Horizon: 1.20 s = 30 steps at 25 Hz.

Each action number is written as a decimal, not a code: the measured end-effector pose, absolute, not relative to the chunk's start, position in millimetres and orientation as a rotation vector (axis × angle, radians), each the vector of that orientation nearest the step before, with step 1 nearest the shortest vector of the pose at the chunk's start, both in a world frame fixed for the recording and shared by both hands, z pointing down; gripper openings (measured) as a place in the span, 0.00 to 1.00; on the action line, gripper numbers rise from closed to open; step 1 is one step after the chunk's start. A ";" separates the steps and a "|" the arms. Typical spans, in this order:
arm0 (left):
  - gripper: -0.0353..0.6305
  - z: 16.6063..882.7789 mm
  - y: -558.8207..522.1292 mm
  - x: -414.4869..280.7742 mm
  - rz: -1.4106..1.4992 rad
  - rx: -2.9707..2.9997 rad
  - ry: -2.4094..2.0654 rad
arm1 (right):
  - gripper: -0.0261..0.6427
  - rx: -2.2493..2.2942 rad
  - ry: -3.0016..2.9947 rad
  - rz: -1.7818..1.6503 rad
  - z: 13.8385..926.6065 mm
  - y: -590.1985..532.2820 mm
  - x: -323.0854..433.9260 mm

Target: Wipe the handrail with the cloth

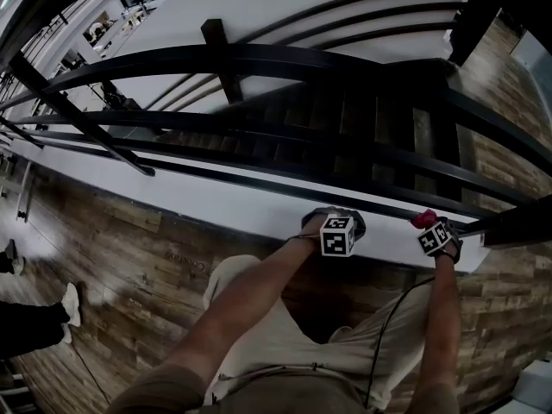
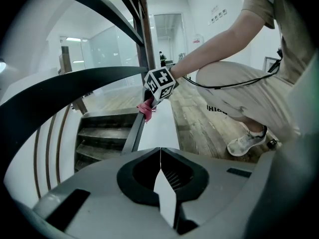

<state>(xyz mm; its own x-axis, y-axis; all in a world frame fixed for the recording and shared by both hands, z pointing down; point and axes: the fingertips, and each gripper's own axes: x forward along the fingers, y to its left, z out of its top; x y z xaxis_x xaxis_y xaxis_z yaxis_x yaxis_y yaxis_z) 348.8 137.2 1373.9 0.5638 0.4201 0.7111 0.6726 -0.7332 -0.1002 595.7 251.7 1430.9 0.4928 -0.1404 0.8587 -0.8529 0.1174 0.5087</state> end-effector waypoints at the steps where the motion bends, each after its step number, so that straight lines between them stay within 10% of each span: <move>1: 0.08 1372.5 135.7 348.6 -0.967 -2.443 -0.883 | 0.25 1.358 -0.955 0.652 1430.4 253.0 596.2; 15: 0.08 1367.6 154.8 366.5 -0.929 -2.457 -0.872 | 0.25 1.552 -0.514 0.847 1437.3 339.8 665.9; 30: 0.08 1259.9 65.1 265.2 -1.024 -2.657 -0.431 | 0.25 1.284 -1.495 0.875 1269.4 165.1 362.2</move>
<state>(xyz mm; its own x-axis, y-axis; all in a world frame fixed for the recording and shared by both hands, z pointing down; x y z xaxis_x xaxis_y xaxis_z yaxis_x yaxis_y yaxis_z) 265.2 65.1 1259.9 0.7076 0.1794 0.6835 0.3636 -0.9218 -0.1344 362.2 165.1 1269.4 -0.0020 -0.3027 0.9531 -0.9793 0.1937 0.0595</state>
